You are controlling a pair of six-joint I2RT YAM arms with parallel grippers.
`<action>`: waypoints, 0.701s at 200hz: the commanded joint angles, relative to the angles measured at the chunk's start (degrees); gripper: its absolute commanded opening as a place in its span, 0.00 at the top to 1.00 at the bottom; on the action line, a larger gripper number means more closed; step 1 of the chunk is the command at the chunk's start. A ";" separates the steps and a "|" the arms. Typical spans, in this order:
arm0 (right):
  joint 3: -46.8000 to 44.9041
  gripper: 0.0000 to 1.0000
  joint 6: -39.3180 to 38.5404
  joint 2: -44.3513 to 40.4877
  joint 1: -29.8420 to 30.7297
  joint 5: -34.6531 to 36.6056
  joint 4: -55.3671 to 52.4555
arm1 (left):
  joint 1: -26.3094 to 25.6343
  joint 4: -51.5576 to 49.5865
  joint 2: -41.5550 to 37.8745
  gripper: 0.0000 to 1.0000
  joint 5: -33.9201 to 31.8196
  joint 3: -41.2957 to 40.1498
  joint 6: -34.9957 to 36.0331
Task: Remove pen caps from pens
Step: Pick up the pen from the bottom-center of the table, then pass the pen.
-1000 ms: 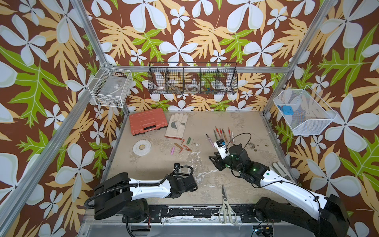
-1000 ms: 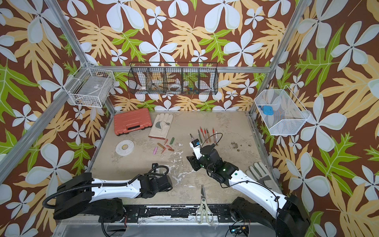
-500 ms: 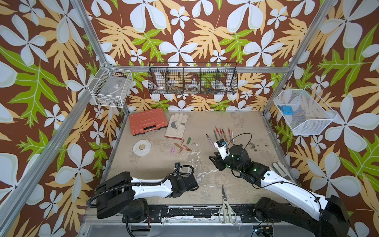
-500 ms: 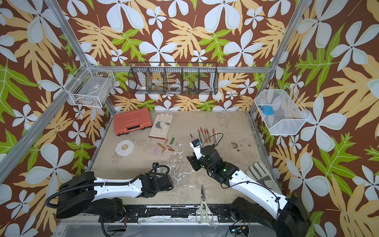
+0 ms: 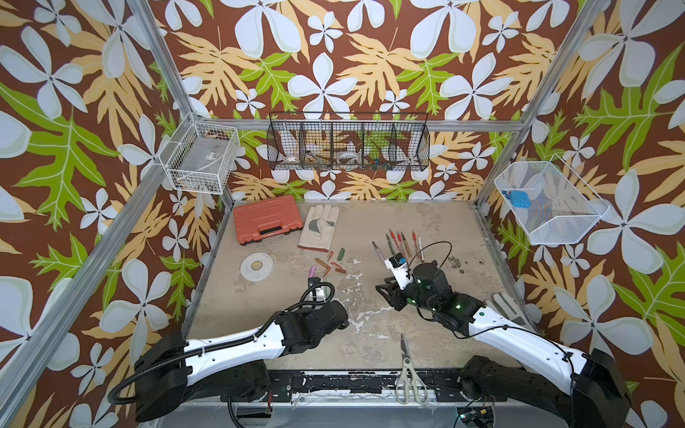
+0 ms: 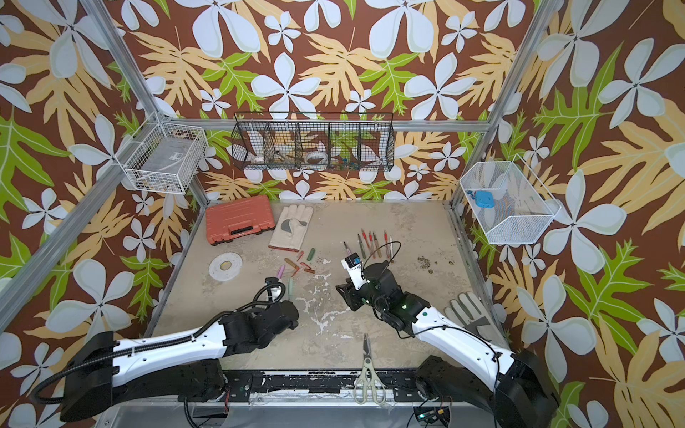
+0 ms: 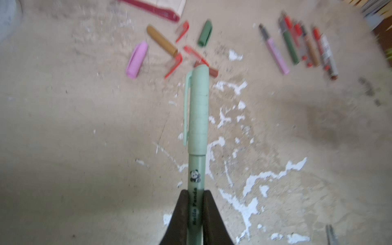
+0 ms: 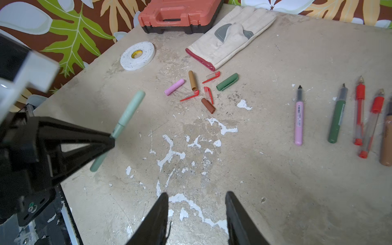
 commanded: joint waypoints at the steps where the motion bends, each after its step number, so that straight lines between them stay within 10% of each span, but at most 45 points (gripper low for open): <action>1: -1.22 0.57 2.72 -0.56 -2.75 -8.95 4.80 | 0.90 12.19 -5.51 0.94 -7.61 -2.22 10.50; 76: -4.64 0.58 5.82 0.15 -5.12 -21.65 16.62 | 3.46 49.11 -13.50 0.95 5.42 -9.84 39.02; 140: -6.42 0.57 8.42 2.43 -5.12 -30.80 27.11 | 3.55 60.56 -14.31 0.98 15.14 -16.19 43.73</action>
